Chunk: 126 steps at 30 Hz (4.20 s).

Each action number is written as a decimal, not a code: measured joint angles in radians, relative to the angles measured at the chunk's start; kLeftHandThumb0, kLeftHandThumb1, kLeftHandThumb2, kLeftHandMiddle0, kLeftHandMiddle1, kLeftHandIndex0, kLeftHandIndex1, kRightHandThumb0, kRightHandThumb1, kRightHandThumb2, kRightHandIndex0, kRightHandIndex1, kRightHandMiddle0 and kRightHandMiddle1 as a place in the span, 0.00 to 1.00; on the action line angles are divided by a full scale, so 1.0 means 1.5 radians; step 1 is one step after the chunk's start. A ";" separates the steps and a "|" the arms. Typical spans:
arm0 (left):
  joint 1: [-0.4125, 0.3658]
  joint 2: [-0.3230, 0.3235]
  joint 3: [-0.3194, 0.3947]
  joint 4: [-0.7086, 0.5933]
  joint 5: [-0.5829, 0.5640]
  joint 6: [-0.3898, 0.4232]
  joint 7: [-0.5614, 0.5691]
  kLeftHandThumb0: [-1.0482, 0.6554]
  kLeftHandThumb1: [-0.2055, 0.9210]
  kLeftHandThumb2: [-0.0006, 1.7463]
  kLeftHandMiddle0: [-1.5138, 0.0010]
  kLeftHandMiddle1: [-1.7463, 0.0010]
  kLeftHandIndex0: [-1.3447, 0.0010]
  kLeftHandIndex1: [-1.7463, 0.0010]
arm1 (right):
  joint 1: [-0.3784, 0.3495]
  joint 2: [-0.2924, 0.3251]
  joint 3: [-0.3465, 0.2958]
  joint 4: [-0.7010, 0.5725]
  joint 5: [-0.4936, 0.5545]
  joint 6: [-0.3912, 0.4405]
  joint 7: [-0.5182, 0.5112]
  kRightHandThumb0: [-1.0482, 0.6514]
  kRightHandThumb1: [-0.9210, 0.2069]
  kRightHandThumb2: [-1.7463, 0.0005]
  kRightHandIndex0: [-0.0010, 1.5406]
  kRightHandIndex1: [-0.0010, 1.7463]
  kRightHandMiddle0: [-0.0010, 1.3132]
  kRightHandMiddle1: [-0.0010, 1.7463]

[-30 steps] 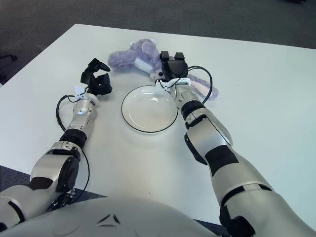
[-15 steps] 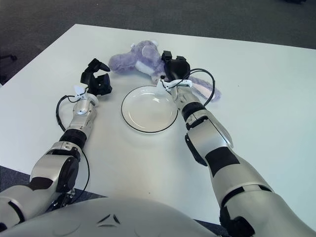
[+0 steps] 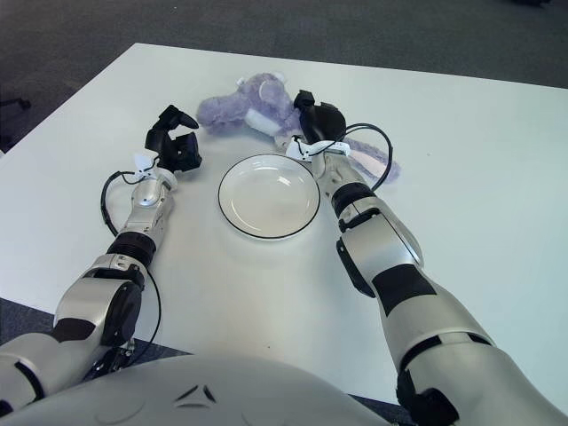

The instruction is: Put the doll into the plate.

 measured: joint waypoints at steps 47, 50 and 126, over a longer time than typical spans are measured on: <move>0.001 0.007 -0.009 -0.002 0.000 0.000 0.000 0.36 0.57 0.67 0.18 0.00 0.62 0.00 | -0.033 -0.078 -0.184 -0.075 0.222 0.102 0.397 0.62 0.84 0.04 0.59 0.93 0.49 1.00; 0.001 0.008 -0.009 -0.003 0.000 0.000 0.000 0.36 0.57 0.67 0.19 0.00 0.62 0.00 | -0.030 -0.086 -0.203 -0.085 0.249 0.104 0.441 0.62 0.84 0.05 0.59 0.92 0.49 1.00; -0.015 0.022 -0.011 0.028 0.002 0.003 -0.010 0.35 0.55 0.69 0.17 0.00 0.60 0.00 | 0.085 -0.207 -0.333 -0.730 0.607 0.790 0.830 0.62 0.80 0.11 0.63 0.80 0.48 1.00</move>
